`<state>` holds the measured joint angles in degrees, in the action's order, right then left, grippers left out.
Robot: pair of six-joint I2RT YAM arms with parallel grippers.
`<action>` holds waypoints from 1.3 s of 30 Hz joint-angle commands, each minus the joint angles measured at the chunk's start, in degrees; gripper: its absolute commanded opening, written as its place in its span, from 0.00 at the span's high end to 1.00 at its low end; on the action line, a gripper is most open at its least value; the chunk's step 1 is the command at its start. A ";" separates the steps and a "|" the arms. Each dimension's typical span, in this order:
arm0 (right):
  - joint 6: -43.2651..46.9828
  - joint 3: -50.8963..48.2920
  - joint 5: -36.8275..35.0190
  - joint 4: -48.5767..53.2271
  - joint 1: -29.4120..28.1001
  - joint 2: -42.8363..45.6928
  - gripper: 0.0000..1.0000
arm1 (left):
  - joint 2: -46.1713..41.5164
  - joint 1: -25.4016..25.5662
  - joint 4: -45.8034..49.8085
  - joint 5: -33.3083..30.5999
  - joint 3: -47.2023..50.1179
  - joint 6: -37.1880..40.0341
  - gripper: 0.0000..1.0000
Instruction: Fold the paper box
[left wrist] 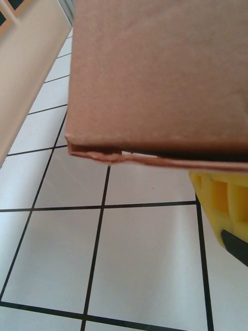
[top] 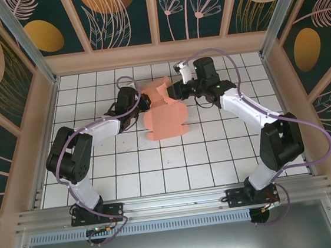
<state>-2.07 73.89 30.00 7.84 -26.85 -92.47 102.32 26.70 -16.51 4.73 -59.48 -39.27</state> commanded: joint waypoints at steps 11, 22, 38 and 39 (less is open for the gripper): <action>7.71 0.54 -24.14 -2.57 -5.82 -0.81 0.71 | 1.21 0.28 1.48 2.59 -2.57 -0.68 1.00; 10.79 2.63 -36.17 -1.53 -9.76 -4.26 0.73 | 1.99 0.27 2.43 4.10 -3.52 -0.90 1.00; 17.51 7.81 -58.77 -0.85 -17.24 -12.41 0.84 | 2.69 0.24 3.24 4.94 -4.23 -1.56 1.00; 17.87 7.90 -59.56 -0.82 -17.48 -12.78 0.85 | 2.69 0.28 3.23 4.98 -4.24 -1.60 1.00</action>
<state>13.45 80.16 -25.93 7.14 -42.65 -103.20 105.25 26.13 -11.16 5.56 -61.21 -41.41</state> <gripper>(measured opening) 0.157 0.060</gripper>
